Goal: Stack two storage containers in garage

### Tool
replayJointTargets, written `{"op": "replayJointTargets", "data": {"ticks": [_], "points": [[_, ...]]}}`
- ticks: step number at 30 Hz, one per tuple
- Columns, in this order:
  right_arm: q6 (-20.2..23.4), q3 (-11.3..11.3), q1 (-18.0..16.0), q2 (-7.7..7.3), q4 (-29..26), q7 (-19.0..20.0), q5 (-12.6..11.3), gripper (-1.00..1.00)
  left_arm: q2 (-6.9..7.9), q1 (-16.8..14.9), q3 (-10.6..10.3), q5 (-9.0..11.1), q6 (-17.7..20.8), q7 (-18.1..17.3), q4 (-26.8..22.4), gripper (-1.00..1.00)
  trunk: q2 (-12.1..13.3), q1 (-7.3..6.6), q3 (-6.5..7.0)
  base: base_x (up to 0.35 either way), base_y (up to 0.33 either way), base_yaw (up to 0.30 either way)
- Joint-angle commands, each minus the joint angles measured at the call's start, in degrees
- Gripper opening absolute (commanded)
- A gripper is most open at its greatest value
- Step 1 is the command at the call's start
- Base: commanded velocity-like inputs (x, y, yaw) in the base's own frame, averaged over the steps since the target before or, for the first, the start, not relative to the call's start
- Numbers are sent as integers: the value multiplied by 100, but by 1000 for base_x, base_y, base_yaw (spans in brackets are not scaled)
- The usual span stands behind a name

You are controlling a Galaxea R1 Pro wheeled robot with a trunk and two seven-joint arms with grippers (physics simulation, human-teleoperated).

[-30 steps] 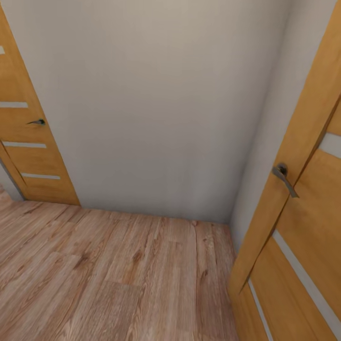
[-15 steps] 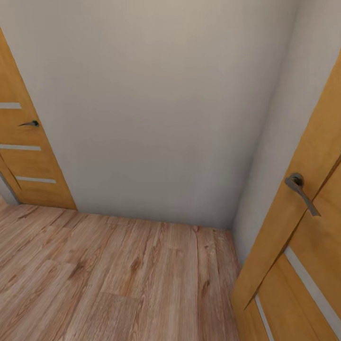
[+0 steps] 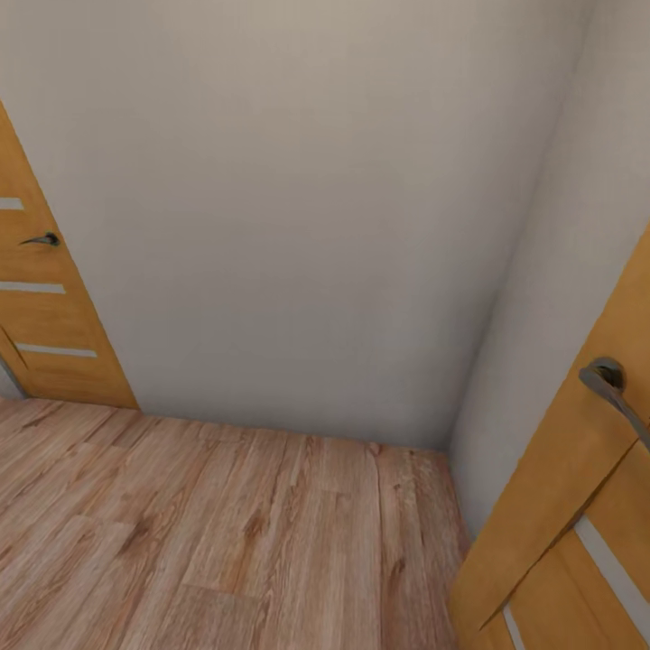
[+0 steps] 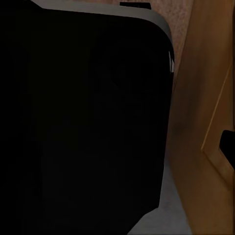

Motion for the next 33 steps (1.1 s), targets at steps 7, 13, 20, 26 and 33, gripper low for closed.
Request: {"op": "replayJointTargets", "data": {"ticks": [7,13,20,26,33], "points": [[1,17,-1,0,-1,-3,-5,100,-3,-3,45,-60,-21,16,5,100,-2,2,-5,240,0,0],[1,15,-1,0,-1,-3,-5,100,-3,-5,45,-60,-21,17,5,100,-2,2,-5,240,0,0],[1,15,-1,0,-1,-3,-5,100,-4,-4,44,-60,-21,16,5,100,-2,2,-5,240,0,0],[1,13,-1,0,-1,-3,-5,100,-2,-3,47,-60,-21,16,5,100,-2,2,-5,239,0,0],[2,12,-1,0,-1,-3,-5,100,-2,-4,48,-60,-21,15,5,100,-2,2,-5,222,0,0]]}}
